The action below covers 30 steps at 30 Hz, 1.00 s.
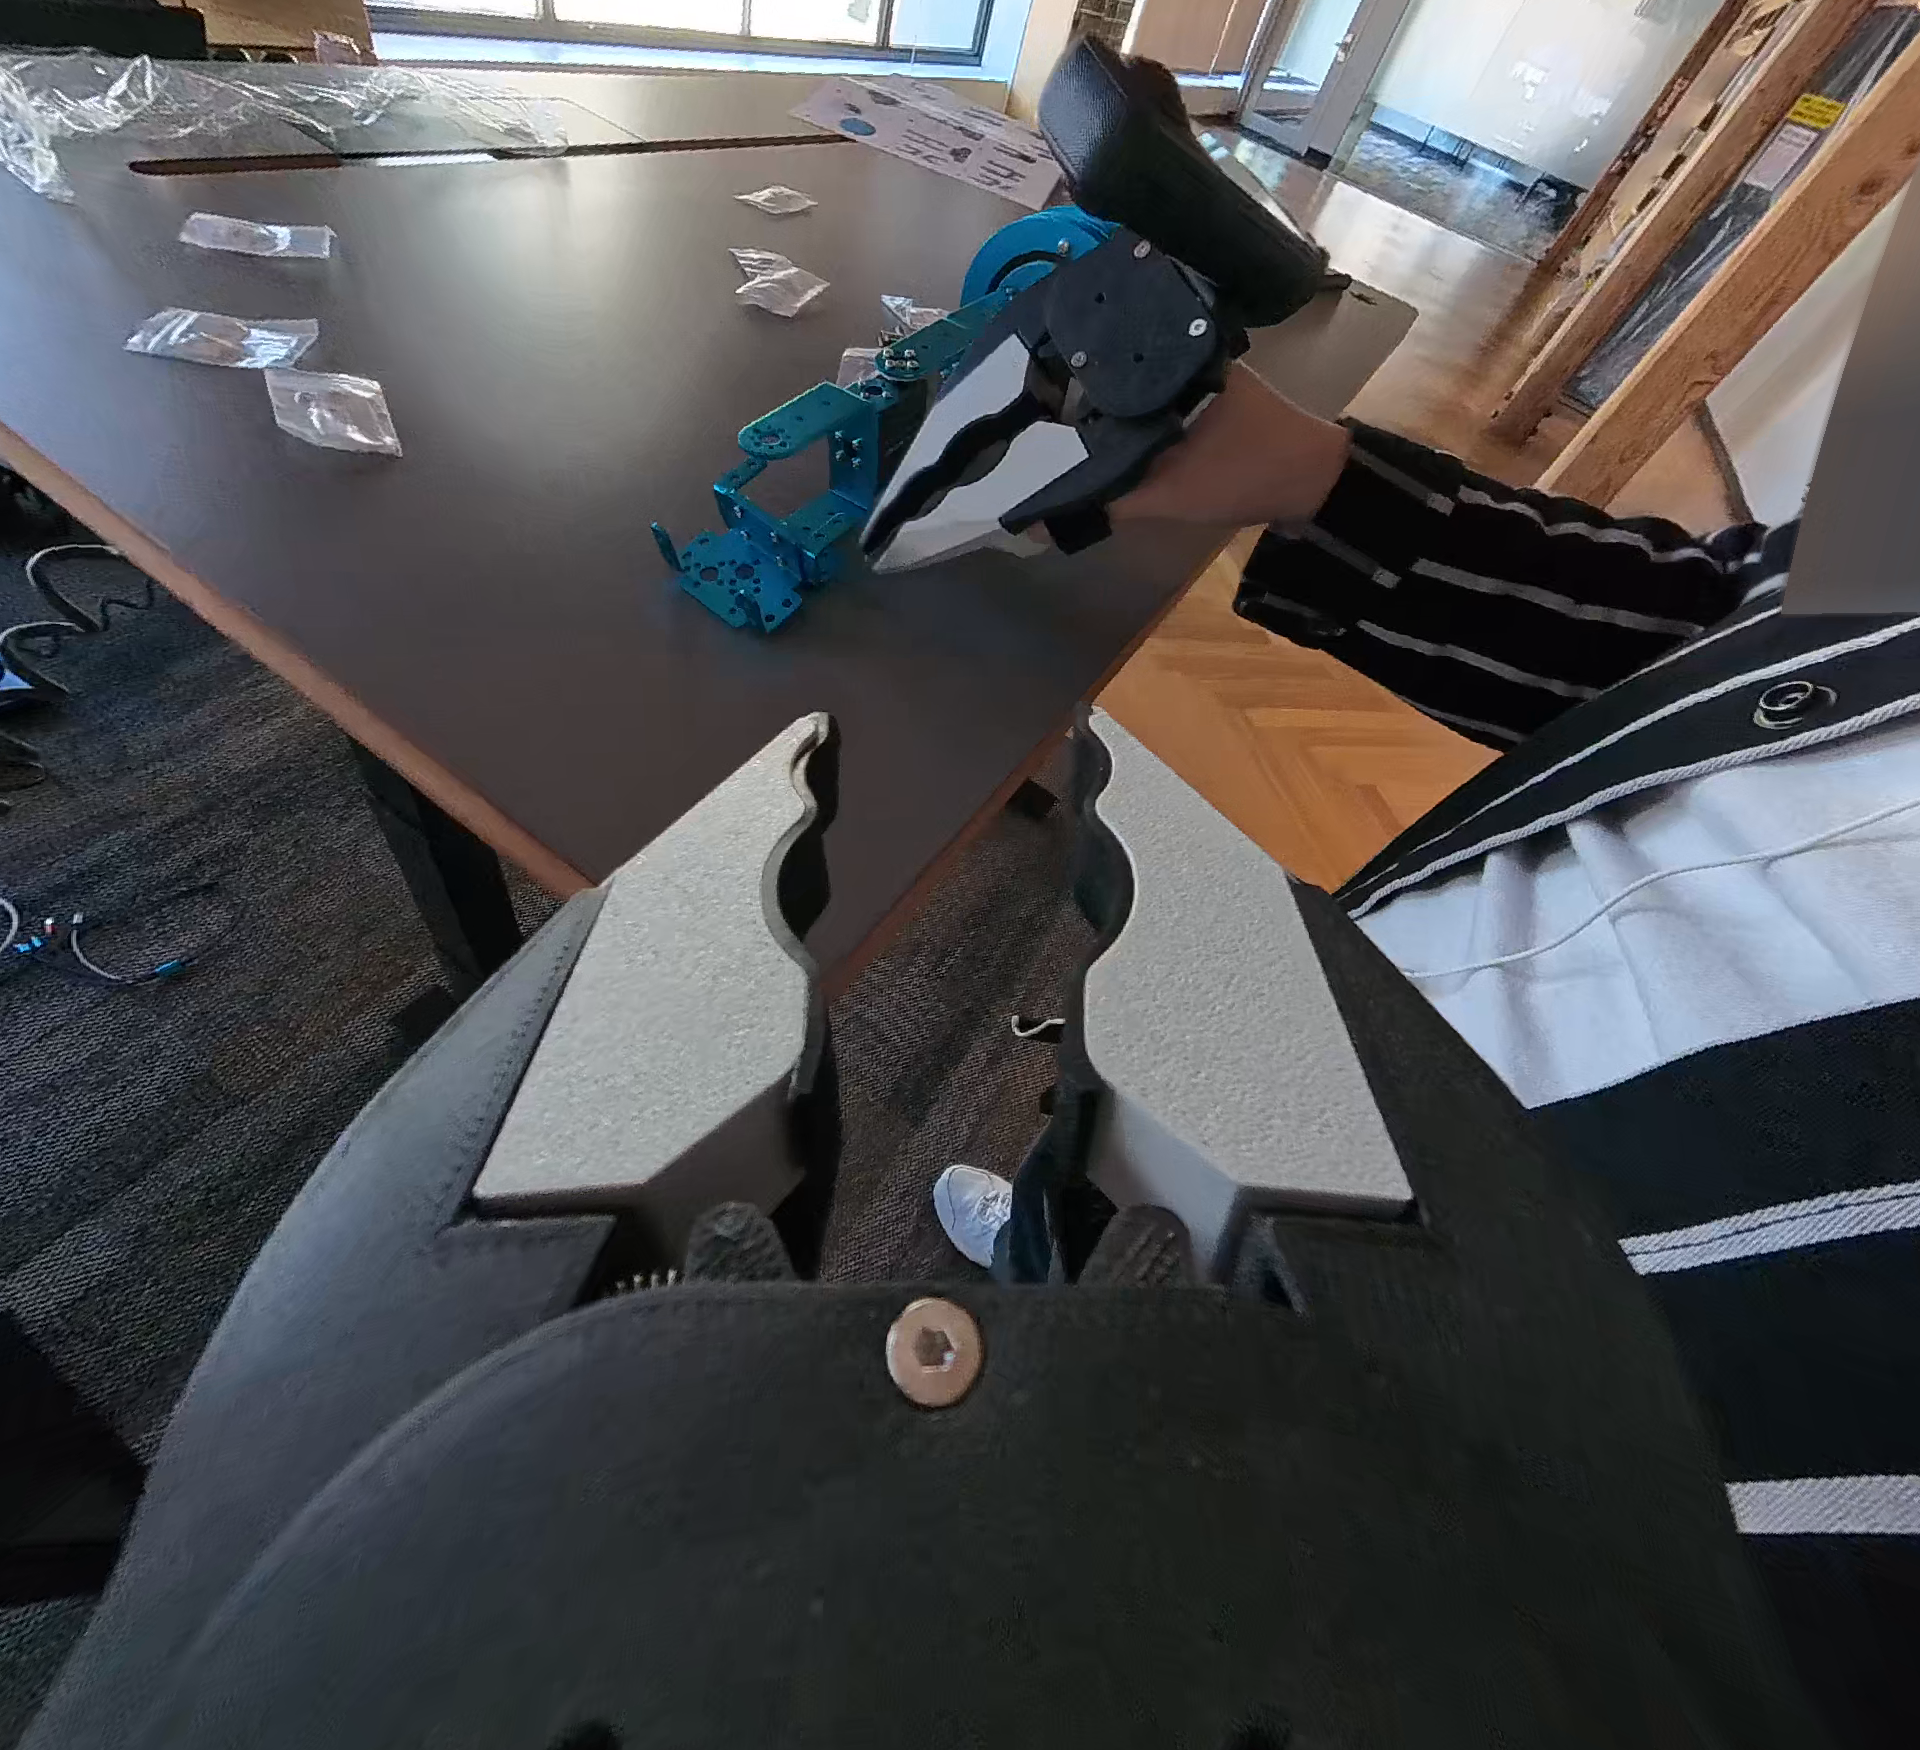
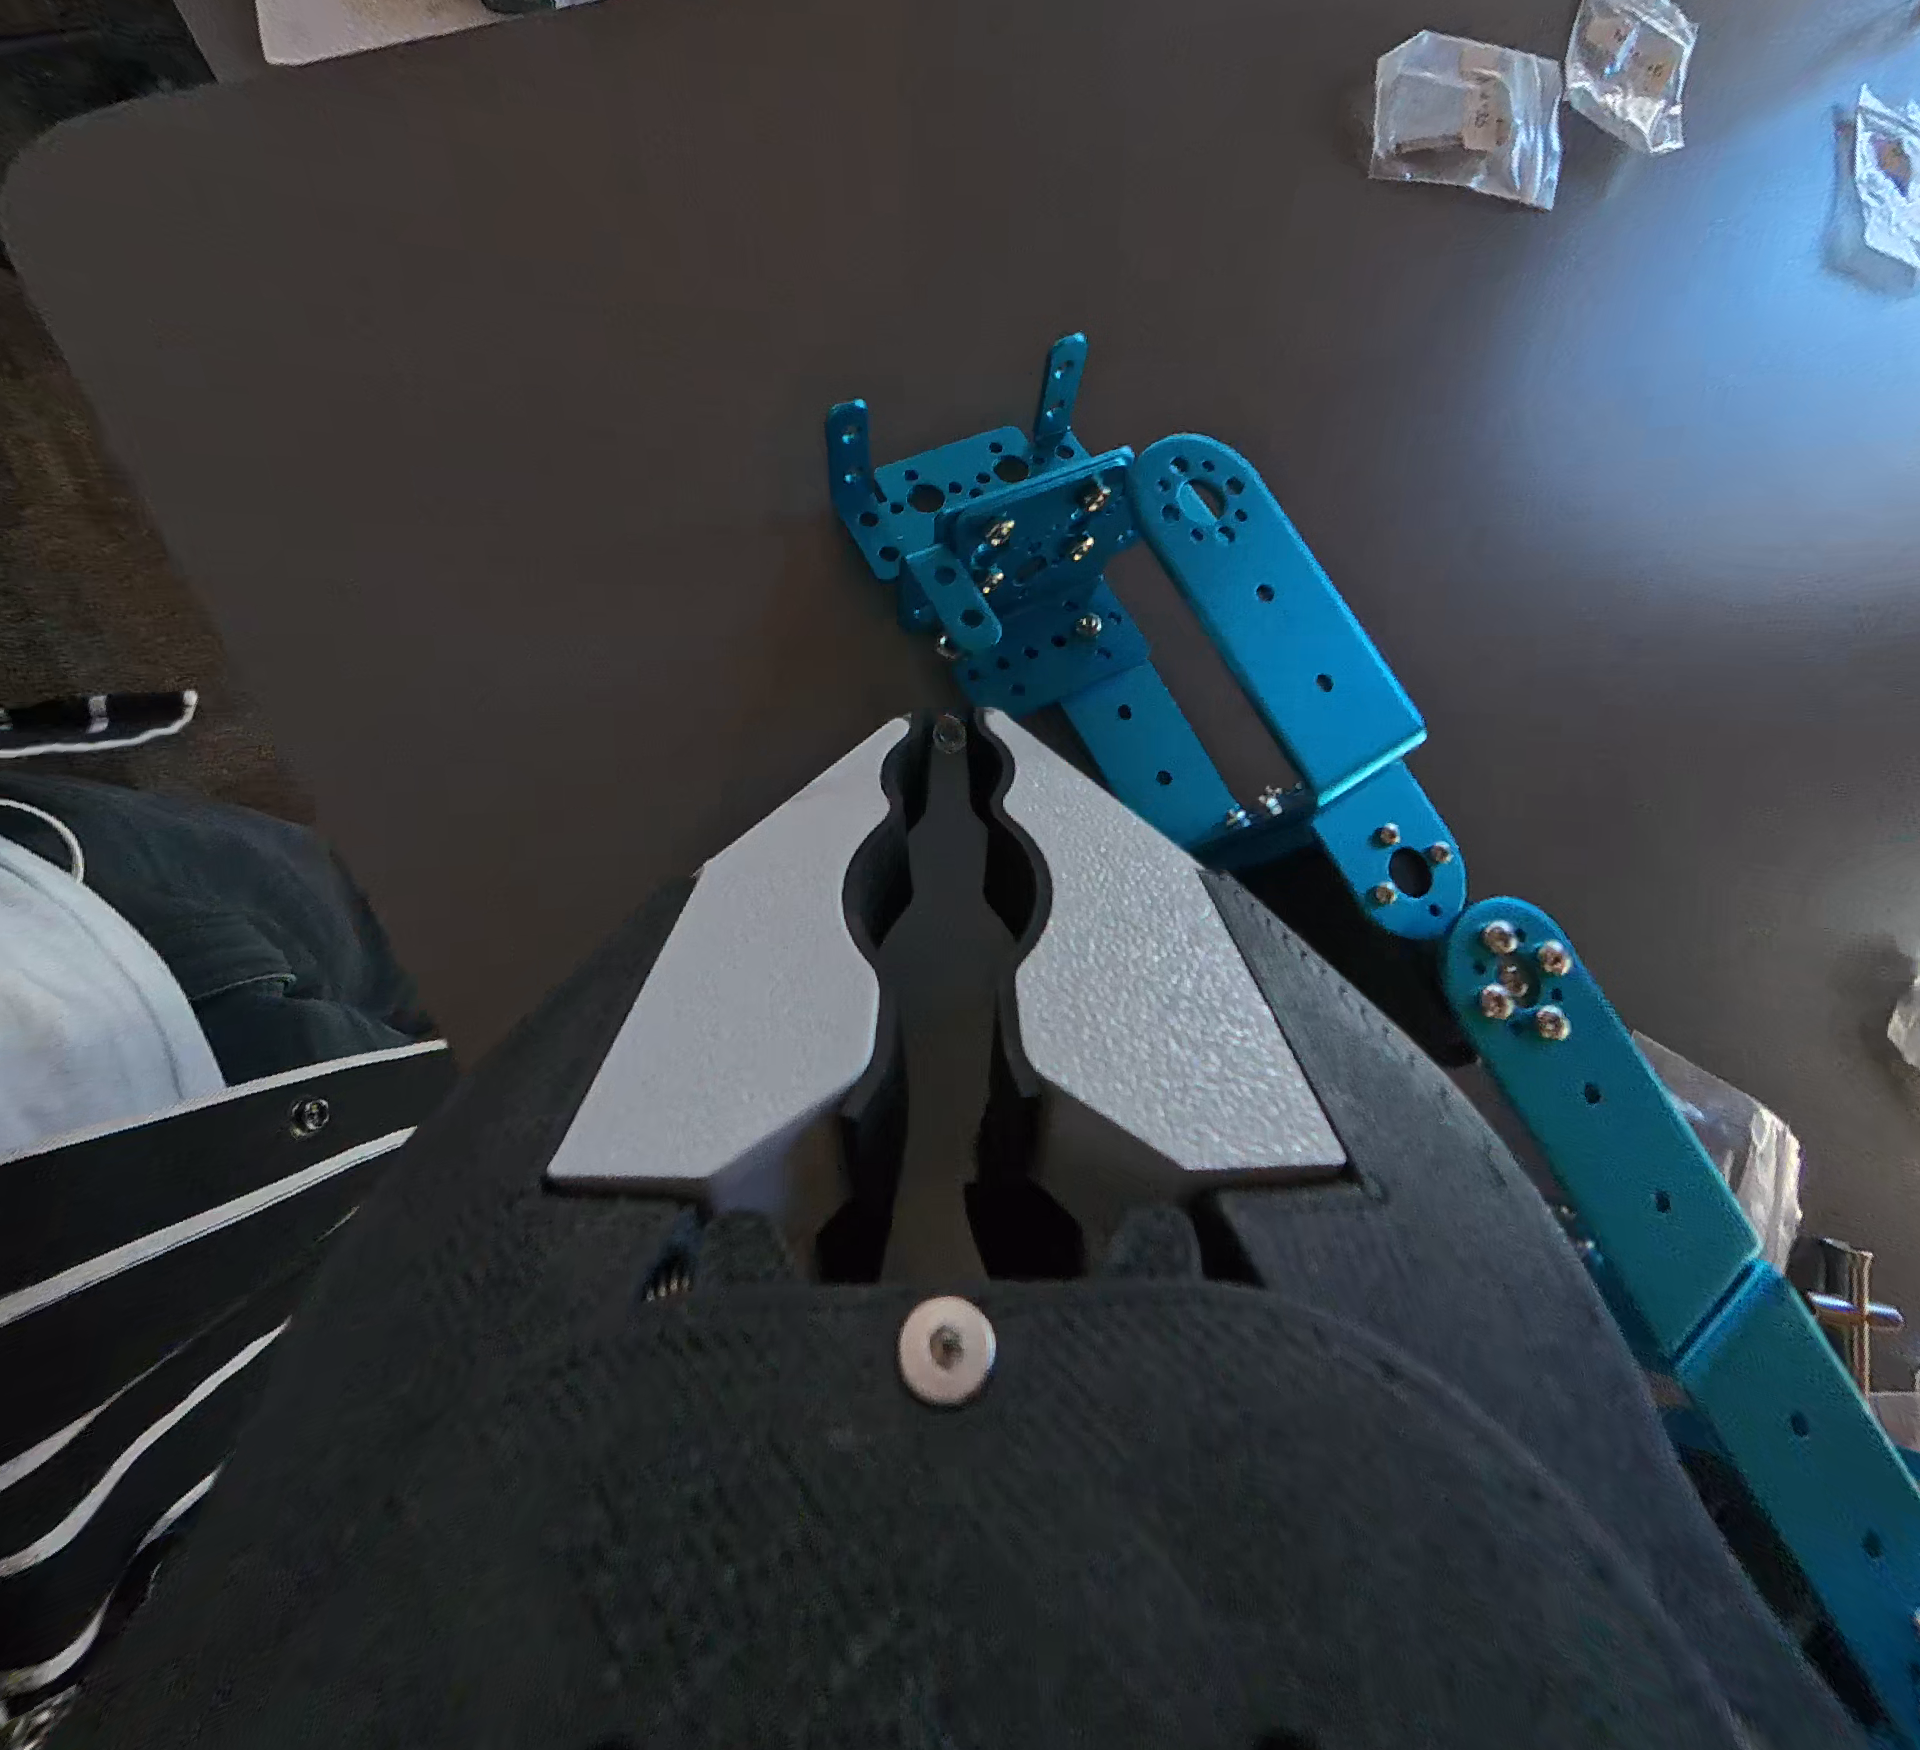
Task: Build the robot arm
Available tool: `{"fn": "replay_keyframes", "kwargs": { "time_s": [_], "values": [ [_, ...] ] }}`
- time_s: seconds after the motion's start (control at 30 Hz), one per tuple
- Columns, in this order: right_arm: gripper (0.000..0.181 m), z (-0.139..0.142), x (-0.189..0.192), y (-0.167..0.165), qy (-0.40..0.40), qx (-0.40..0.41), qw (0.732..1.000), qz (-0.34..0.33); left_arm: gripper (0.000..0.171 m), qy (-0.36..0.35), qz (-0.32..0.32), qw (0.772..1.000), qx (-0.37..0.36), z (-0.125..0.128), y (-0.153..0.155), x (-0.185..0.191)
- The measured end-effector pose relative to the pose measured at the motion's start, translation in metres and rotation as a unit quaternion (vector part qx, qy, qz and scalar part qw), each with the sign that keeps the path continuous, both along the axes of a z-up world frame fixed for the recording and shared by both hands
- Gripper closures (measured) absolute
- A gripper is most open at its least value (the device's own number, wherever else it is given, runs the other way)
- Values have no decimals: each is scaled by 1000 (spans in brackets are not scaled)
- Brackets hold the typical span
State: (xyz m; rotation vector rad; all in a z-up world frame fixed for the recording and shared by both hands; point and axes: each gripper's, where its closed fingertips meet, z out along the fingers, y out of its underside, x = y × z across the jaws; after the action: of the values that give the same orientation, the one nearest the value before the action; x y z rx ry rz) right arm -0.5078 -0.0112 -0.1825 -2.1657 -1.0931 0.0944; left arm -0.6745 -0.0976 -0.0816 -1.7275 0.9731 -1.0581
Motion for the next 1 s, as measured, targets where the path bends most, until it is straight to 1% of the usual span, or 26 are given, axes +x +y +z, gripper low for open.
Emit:
{"fn": "replay_keyframes", "kwargs": {
  "time_s": [0.2,0.43,0.67,0.8,1.0],
  "values": [
    [175,-7,1,-21,9,-42,999,5,128,4,-14,1000,4,1,-1,14],
    [175,-12,4,-27,28,-65,997,5,128,13,-26,1000,5,0,-6,30],
    [174,-15,3,-27,32,-72,997,14,128,24,-24,999,1,-3,-6,35],
    [175,-13,-1,-25,41,-65,997,21,128,29,-20,999,8,0,-7,34],
    [175,-4,-3,-8,33,-35,999,21,128,36,-13,999,2,-3,-7,27]
  ]
}}
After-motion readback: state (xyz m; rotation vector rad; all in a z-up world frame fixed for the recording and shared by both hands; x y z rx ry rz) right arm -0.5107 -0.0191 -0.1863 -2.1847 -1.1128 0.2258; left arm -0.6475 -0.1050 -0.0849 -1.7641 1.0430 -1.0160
